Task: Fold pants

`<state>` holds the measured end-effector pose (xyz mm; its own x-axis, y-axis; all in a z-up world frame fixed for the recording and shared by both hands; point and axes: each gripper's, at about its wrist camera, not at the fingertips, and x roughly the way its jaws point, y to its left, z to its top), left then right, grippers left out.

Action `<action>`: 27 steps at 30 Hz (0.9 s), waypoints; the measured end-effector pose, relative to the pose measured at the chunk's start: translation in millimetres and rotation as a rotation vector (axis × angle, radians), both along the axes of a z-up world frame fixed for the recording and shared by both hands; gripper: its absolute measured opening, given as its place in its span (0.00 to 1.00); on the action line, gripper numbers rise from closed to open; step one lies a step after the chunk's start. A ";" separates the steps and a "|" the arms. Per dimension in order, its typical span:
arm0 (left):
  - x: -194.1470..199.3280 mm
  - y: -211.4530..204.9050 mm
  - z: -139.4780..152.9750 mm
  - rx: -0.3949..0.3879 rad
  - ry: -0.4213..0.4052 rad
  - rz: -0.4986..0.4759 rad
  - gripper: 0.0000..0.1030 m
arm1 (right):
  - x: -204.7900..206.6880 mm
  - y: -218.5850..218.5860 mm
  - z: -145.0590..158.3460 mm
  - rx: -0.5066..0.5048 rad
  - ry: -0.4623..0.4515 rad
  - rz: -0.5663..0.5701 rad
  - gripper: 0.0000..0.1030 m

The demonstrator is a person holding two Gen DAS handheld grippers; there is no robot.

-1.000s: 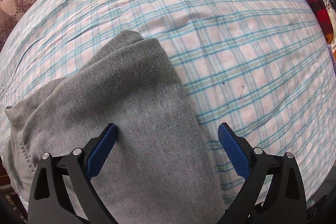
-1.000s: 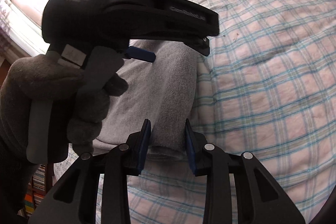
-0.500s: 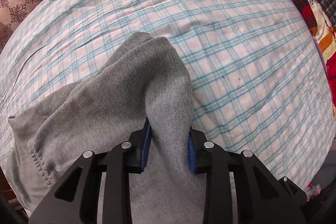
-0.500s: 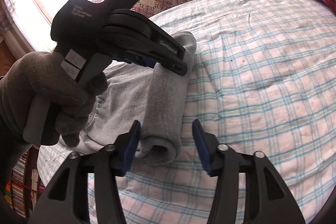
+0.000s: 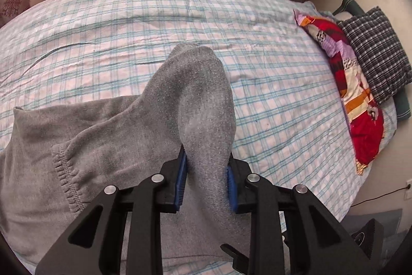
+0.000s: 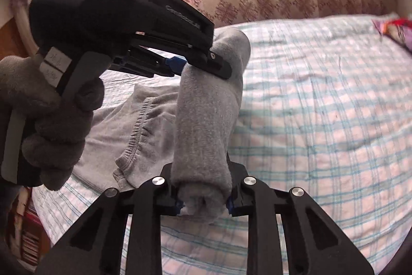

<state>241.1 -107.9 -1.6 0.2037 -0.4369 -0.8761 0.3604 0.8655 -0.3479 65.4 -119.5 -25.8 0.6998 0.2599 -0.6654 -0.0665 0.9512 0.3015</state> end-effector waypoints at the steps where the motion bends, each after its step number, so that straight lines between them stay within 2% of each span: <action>1: 1.1 13.6 4.3 -0.035 0.002 0.011 0.26 | 1.2 9.5 8.6 -0.030 -0.024 0.010 0.20; 6: 1.5 86.0 26.5 -0.146 -0.019 0.059 0.26 | 3.9 52.1 46.4 -0.106 -0.106 0.076 0.20; 11: 0.3 160.9 32.5 -0.221 -0.037 0.113 0.26 | 21.8 107.2 66.5 -0.133 -0.150 0.159 0.20; 23: -4.6 330.7 21.6 -0.300 -0.089 0.215 0.26 | 57.5 253.8 72.5 -0.177 -0.188 0.376 0.20; 27: -13.6 383.5 13.9 -0.292 -0.120 0.277 0.26 | 66.0 299.1 65.6 -0.178 -0.197 0.455 0.20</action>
